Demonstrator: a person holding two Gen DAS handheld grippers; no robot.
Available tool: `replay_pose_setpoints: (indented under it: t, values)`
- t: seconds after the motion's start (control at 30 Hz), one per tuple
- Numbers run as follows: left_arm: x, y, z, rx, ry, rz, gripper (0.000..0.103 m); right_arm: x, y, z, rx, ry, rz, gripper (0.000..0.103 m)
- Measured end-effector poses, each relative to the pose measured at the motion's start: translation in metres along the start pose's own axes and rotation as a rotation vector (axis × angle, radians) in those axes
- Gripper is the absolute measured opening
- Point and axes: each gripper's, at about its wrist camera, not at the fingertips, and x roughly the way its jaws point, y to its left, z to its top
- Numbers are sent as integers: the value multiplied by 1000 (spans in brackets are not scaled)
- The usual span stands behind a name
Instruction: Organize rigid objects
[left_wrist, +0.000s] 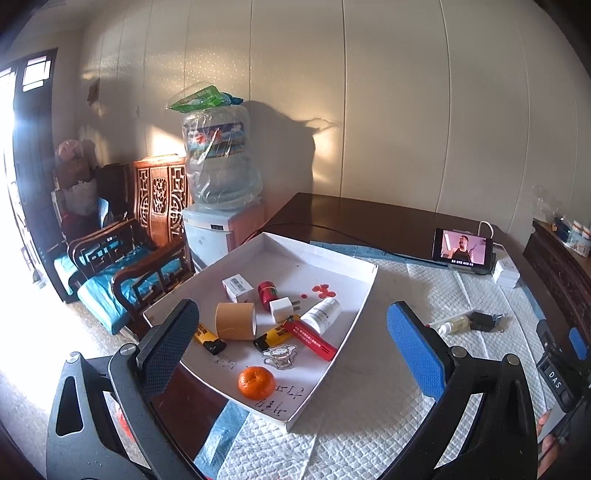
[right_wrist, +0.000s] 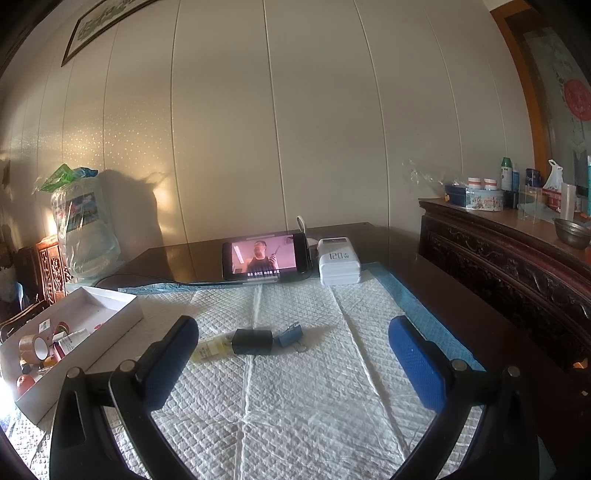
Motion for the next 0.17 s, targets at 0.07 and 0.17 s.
replay_pose_setpoints:
  t: [0.07, 0.17]
  values:
    - [0, -1, 0, 5, -5, 1, 103, 0, 0, 0, 1, 0, 1, 103]
    - [0, -1, 0, 9, -7, 2, 103, 0, 0, 0, 2, 2, 2, 103]
